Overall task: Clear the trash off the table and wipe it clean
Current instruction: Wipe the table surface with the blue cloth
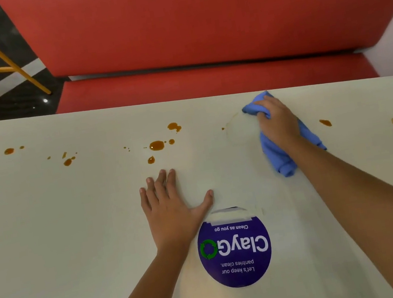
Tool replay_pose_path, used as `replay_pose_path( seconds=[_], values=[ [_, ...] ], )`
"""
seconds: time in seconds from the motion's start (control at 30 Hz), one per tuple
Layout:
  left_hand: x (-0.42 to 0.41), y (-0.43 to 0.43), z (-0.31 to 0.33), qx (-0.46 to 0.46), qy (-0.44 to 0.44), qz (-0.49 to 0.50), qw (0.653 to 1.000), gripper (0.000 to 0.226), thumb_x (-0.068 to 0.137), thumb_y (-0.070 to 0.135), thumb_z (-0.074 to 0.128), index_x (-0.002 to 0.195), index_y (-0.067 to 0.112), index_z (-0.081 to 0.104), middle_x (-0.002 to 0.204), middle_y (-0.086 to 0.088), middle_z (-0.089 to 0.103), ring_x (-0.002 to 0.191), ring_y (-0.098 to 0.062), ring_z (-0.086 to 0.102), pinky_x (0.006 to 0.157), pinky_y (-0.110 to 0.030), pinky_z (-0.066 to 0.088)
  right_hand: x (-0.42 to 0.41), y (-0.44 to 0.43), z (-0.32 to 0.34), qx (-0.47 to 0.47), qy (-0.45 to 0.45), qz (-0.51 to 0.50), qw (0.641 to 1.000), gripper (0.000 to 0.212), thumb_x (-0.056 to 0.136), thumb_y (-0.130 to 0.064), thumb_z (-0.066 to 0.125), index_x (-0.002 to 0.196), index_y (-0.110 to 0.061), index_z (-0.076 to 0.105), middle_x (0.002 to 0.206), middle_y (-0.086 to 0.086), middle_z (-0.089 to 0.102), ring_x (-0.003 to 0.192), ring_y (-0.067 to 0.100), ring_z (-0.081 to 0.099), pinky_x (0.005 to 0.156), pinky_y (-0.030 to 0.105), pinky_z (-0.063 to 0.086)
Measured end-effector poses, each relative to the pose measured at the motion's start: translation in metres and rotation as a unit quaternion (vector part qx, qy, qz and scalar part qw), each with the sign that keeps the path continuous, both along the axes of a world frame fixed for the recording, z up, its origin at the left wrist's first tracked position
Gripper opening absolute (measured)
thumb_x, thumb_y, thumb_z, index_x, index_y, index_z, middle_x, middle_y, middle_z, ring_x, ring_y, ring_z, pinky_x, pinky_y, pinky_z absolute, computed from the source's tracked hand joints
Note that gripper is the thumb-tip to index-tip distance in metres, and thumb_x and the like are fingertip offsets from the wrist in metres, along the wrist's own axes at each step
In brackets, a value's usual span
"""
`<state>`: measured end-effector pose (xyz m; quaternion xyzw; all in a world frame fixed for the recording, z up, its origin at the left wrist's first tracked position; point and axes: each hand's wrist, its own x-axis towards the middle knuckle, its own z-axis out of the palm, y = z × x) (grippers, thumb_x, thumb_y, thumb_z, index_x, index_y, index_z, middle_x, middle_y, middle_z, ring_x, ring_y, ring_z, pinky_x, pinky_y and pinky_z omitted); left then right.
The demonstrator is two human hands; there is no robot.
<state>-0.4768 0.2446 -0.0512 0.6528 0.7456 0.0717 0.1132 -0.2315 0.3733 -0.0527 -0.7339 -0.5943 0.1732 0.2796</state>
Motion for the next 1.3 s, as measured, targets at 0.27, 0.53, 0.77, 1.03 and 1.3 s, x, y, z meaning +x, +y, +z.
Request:
replay_pose_path(
  seconds=[0.27,0.53,0.77,1.03,1.3],
  values=[
    [-0.001,0.001,0.000,0.013,-0.001,0.000,1.000,0.102,0.066,0.085,0.012,0.145,0.022,0.022,0.154,0.000,0.019,0.144,-0.024,0.006,0.117,-0.039,-0.001,-0.056,-0.026,-0.003,0.038,-0.022,0.143,0.989,0.031,0.092,-0.011,0.051,0.121,-0.011,0.060,0.138,0.011,0.047,0.129,0.026,0.042,0.098,0.026,0.036],
    [-0.001,0.001,-0.001,0.003,0.004,-0.001,1.000,0.103,0.065,0.086,0.008,0.147,0.024,0.015,0.156,0.002,0.013,0.145,-0.023,0.001,0.117,-0.039,-0.003,-0.023,-0.061,-0.004,0.033,0.005,0.114,0.993,0.034,0.091,-0.010,0.051,0.124,-0.017,0.059,0.132,0.006,0.052,0.120,0.025,0.048,0.095,0.023,0.040],
    [-0.001,0.001,-0.002,0.007,0.006,0.000,1.000,0.103,0.066,0.085,0.009,0.147,0.024,0.015,0.156,0.001,0.012,0.145,-0.023,0.000,0.117,-0.039,-0.005,-0.063,-0.061,-0.006,0.033,-0.122,0.254,0.959,0.042,0.090,-0.043,0.036,0.121,-0.030,0.061,0.135,0.009,0.052,0.123,0.034,0.048,0.101,0.045,0.041],
    [0.000,0.001,0.001,0.000,-0.001,0.000,1.000,0.097,0.069,0.083,0.019,0.147,0.025,0.015,0.155,0.002,0.013,0.144,-0.022,0.000,0.116,-0.038,-0.005,-0.036,-0.023,-0.002,-0.011,-0.046,0.113,0.993,0.033,0.098,-0.027,0.043,0.129,-0.025,0.054,0.149,-0.001,0.033,0.138,0.018,0.027,0.113,0.029,0.020],
    [-0.002,0.001,-0.002,0.004,0.002,-0.009,1.000,0.101,0.068,0.085,0.013,0.147,0.022,0.015,0.155,0.001,0.014,0.144,-0.023,0.001,0.117,-0.039,-0.005,0.018,-0.061,-0.001,-0.024,-0.050,0.025,0.998,0.039,0.100,-0.024,0.037,0.138,-0.021,0.044,0.152,0.002,0.027,0.140,0.019,0.022,0.114,0.029,0.012]
  ],
)
